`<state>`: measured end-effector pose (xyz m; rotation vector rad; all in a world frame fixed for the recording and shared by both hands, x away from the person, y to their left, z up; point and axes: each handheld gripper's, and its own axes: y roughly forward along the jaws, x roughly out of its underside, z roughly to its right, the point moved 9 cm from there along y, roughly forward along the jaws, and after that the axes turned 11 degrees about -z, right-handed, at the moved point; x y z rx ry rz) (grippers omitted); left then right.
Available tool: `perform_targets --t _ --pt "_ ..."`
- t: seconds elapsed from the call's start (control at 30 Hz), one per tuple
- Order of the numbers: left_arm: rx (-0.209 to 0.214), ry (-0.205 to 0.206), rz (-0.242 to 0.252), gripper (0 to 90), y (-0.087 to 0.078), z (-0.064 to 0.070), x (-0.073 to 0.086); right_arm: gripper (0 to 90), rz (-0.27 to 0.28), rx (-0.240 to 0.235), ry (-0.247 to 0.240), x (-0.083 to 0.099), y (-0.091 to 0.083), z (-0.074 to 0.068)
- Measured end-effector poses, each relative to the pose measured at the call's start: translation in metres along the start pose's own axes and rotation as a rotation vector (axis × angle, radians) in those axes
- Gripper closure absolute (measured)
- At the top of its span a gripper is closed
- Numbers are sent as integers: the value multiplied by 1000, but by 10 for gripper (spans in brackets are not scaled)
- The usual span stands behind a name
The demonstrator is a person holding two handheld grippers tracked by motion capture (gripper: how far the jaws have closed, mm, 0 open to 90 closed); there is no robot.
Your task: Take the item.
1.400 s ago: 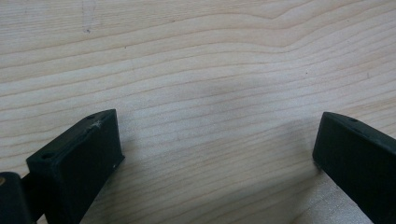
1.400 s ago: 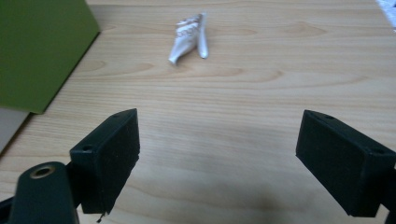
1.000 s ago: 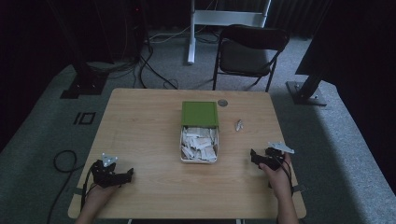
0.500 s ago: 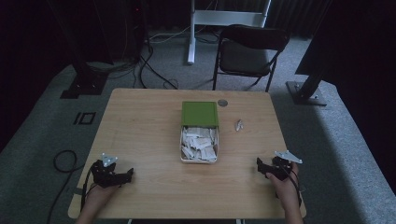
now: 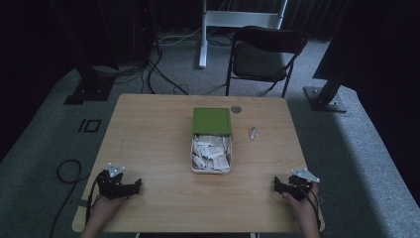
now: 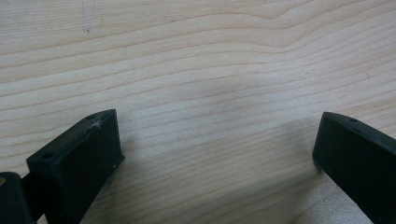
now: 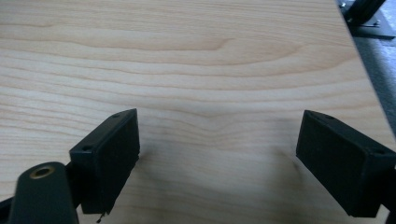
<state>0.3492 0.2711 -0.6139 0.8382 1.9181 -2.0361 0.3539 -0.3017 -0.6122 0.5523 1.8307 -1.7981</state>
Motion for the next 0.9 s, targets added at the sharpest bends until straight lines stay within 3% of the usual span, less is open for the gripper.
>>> perform_targets --t 0.4,0.9 --pt "0 0 0 19 0 0 0 137 -32 -25 24 20 -11 8" --pt "0 0 0 19 0 0 0 120 -38 -18 24 20 -10 9"
